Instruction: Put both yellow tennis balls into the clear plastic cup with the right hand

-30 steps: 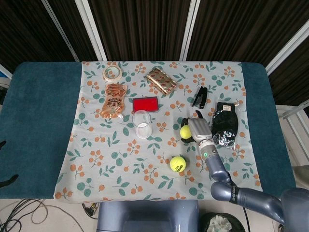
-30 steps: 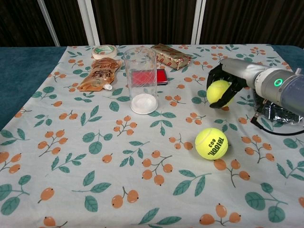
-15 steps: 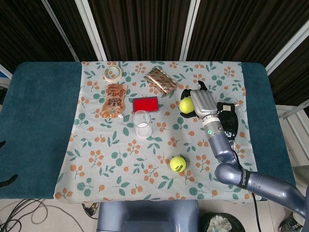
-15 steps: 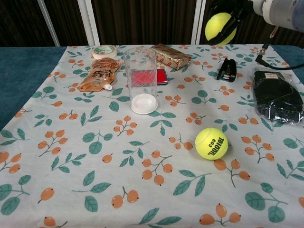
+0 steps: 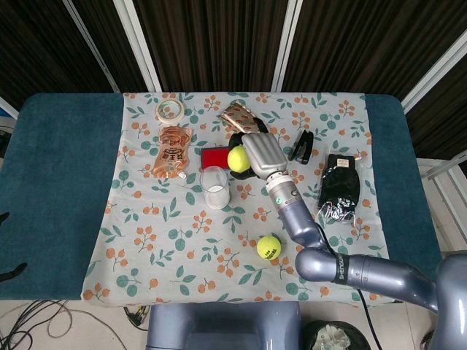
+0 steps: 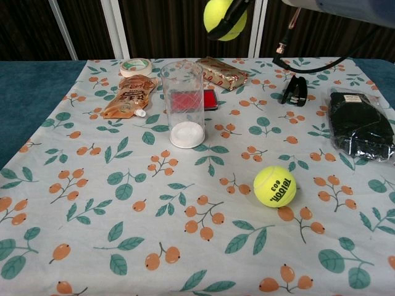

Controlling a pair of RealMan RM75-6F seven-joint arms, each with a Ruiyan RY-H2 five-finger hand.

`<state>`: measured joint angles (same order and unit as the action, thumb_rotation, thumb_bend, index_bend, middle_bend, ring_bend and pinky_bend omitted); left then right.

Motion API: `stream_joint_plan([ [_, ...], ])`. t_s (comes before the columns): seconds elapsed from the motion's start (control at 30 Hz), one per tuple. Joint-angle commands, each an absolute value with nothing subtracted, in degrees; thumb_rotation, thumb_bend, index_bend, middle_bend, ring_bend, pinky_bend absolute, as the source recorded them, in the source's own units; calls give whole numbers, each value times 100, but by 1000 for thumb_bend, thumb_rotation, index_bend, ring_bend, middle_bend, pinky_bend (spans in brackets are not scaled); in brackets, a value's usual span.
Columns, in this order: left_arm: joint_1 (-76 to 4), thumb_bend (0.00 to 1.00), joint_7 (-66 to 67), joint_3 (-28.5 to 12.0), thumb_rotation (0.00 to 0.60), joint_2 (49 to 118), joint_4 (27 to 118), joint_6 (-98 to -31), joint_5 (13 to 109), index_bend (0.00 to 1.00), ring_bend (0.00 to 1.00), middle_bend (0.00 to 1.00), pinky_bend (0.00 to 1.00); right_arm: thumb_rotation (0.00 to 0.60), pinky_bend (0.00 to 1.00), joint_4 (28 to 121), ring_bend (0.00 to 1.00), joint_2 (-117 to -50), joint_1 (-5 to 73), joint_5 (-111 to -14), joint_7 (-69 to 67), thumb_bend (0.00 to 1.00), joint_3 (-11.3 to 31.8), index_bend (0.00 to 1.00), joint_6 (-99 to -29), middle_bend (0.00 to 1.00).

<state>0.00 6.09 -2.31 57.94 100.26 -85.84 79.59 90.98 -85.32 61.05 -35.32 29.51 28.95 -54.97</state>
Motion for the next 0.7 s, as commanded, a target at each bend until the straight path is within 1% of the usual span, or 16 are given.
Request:
stream_joint_plan([
  [0.03, -10, 39, 609, -225, 600, 5796, 10023, -8567, 7968, 141, 0, 0, 51, 600, 0, 9041, 516, -8721, 6318, -3273, 3121, 365, 2885, 551, -5612, 395],
  [0.13, -13, 39, 595, -223, 600, 5793, 10024, -8561, 7972, 142, 0, 0, 51, 600, 0, 9025, 508, -8888, 6444, -3083, 3200, 365, 2861, 535, -5758, 379],
  [0.4, -17, 39, 567, -227, 600, 5783, 10021, -8549, 7958, 142, 0, 0, 51, 600, 0, 8857, 489, -9225, 6666, -2895, 3223, 365, 2789, 497, -5845, 353],
  [0.47, -22, 39, 564, -226, 600, 5783, 10018, -8540, 7957, 142, 0, 0, 51, 600, 0, 8818, 457, -9288, 6711, -2850, 3227, 365, 2773, 476, -5841, 315],
  [0.57, -30, 39, 572, -225, 600, 5786, 10016, -8522, 7949, 142, 0, 0, 51, 600, 0, 8843, 388, -9329, 6751, -2733, 3237, 363, 2717, 423, -5753, 234],
  [0.7, -31, 39, 567, -230, 600, 5785, 10014, -8526, 7943, 142, 0, 0, 51, 600, 0, 8830, 274, -9352, 6816, -2591, 3240, 311, 2711, 340, -5697, 156],
])
